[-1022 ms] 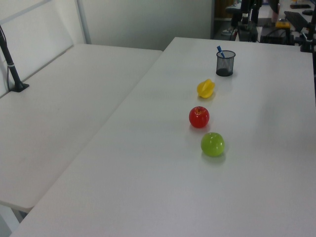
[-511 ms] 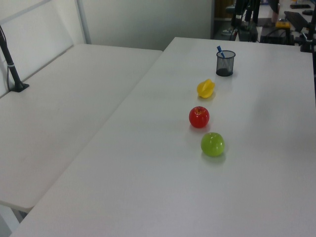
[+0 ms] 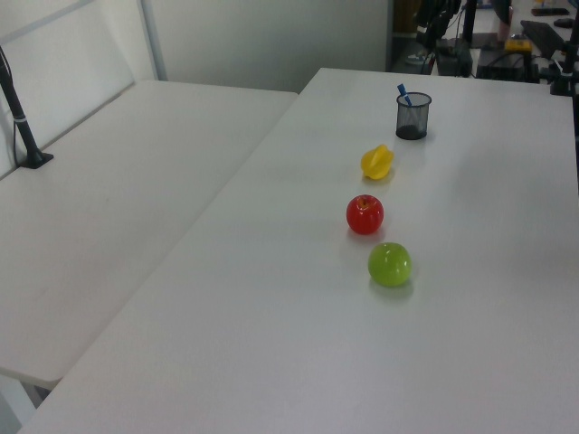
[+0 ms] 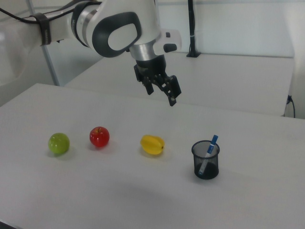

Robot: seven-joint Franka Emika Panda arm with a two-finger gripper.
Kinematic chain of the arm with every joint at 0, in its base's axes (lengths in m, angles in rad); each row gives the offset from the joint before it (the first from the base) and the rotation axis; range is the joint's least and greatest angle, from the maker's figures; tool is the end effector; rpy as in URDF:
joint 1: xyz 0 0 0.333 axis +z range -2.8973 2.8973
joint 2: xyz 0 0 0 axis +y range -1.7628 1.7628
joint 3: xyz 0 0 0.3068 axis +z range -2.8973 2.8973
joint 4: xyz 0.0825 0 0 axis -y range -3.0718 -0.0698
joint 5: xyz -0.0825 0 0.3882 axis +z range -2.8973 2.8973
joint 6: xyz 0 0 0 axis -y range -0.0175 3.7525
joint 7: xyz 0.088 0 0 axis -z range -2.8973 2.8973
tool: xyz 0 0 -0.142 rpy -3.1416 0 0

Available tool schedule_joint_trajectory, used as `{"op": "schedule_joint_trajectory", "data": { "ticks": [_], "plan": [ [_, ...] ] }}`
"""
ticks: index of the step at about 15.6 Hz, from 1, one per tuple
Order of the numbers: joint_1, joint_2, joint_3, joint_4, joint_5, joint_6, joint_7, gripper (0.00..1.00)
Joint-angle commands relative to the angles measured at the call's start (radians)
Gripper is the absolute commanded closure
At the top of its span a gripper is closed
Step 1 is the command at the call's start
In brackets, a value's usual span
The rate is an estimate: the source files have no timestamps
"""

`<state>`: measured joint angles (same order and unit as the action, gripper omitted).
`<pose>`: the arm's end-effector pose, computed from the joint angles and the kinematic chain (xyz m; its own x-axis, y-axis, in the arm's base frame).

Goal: Take marker pen
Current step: 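Move the open gripper over the black mesh pen cup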

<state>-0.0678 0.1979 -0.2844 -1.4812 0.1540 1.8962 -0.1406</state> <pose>0.6218 -0.1951 0.5430 0.9444 -0.2320 0.2331 -0.2227 -0.9727 -0.0658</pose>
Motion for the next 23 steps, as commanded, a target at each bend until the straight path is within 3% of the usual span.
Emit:
{"op": "schedule_joint_trajectory", "data": {
  "ticks": [1,4,7,9,13,23],
  "plan": [
    [0.002,0.075,-0.039,-0.011,0.027,0.137,-0.042,0.00],
    [0.000,0.138,-0.065,-0.011,0.035,0.256,-0.040,0.00],
    [0.000,0.192,-0.087,-0.011,0.062,0.346,-0.042,0.14],
    [-0.004,0.212,-0.093,-0.011,0.088,0.395,-0.043,0.16],
    [-0.024,0.239,-0.099,-0.013,0.180,0.415,-0.128,0.29],
    [-0.032,0.319,-0.102,-0.014,0.196,0.537,-0.155,0.32]
  ]
}}
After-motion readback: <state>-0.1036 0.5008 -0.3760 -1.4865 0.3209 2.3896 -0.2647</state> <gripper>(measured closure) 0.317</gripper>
